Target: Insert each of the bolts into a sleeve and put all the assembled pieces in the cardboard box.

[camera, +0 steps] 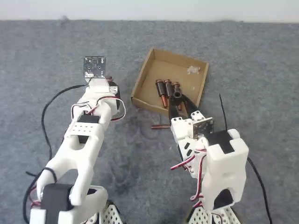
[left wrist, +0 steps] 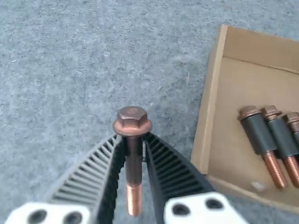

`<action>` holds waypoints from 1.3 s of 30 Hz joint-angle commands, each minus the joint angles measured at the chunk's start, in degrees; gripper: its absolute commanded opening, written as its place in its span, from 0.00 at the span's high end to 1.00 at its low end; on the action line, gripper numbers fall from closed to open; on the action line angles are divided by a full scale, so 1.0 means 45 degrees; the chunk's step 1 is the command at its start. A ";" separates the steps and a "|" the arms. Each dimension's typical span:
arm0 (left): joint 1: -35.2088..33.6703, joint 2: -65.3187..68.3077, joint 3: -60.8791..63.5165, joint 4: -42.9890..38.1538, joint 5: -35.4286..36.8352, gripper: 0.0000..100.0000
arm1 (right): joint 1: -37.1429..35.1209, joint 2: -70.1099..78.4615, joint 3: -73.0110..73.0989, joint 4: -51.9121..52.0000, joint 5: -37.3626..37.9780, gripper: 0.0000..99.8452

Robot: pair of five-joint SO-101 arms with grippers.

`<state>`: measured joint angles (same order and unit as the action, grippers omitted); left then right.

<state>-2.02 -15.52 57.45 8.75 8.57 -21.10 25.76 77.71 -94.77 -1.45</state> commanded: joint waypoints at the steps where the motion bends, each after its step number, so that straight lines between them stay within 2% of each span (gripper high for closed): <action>1: 0.0391 -0.0664 -0.0107 -0.0430 0.0117 0.99 | -0.0791 -0.0537 -0.0059 -0.0166 -0.0039 0.99; 6: 0.0371 -0.0664 0.0107 -0.1270 0.0098 0.99 | -0.1495 -0.0615 0.0391 -0.0186 -0.0039 0.99; 12: 0.0684 -0.0684 0.1729 -0.5079 0.0195 0.99 | -0.1631 -0.0498 0.0664 -0.0459 -0.0039 0.99; 17: 0.1289 -0.0801 0.2979 -0.7873 0.1895 0.99 | -0.1592 -0.0498 0.0703 -0.0420 -0.0039 0.99; 22: 0.1915 -0.0801 0.3839 -1.0002 0.1954 0.99 | -0.1553 -0.0342 0.0664 -0.0400 -0.0039 0.99; 29: 0.3106 -0.0860 0.3819 -0.9690 0.1954 0.99 | -0.1553 0.0107 0.0449 -0.0518 -0.0039 0.99; 33: 0.3790 -0.2051 0.3917 -0.9514 0.1973 0.99 | -0.1553 0.0205 0.0332 -0.0518 -0.0039 0.99; 35: 0.4044 -0.3145 0.3839 -0.8303 0.1973 0.99 | -0.1553 0.0205 0.0332 -0.0518 -0.0039 0.99; 39: 0.4591 -0.5705 0.3272 -0.4161 0.2032 0.99 | -0.1553 0.0205 0.0332 -0.0518 -0.0039 0.99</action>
<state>16.35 -28.97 75.38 -25.71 17.01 -28.40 27.25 80.62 -95.74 -1.45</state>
